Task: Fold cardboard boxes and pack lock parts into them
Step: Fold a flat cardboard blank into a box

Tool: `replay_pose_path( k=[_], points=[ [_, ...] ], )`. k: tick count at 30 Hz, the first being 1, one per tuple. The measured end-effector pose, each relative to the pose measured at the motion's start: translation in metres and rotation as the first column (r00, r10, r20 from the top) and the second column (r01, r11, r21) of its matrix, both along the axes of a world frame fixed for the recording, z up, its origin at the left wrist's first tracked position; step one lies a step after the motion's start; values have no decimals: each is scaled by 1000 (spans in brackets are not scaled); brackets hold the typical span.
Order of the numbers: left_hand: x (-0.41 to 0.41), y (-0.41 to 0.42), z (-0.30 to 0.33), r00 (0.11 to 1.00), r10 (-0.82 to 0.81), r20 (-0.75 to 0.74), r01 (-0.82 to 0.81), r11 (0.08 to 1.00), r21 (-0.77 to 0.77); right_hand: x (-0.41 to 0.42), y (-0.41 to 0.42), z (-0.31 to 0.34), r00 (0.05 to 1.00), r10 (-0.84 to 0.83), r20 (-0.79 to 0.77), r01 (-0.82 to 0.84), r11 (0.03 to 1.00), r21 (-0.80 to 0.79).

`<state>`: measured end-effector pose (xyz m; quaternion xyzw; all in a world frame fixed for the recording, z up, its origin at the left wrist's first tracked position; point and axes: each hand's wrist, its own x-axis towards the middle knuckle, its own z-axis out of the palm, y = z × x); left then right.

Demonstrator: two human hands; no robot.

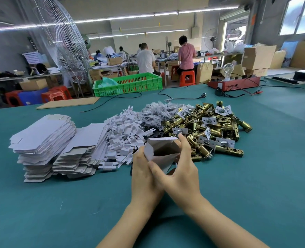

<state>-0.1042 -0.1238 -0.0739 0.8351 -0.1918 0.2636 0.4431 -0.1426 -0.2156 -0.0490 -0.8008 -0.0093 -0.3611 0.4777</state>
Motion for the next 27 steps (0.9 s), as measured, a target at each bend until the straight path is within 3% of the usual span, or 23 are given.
replay_pose_path(
  k=[4,8,15,22,27],
  points=[
    [0,3,3,991,20,-129,-29,997,-71,-3,10,5,1000,8,22,-8,1000,18],
    [2,-1,4,984,116,-136,-117,993,6,0,9,5,998,4,57,-5,1000,30],
    [6,-1,10,956,89,-278,-121,988,-101,0,11,4,998,17,67,-15,999,-39],
    [4,-3,16,967,107,-230,-159,961,-224,7,10,5,996,77,49,-74,995,-73],
    [3,-2,14,959,80,-273,-145,963,-228,14,3,3,995,55,83,-45,993,-110]
  ],
)
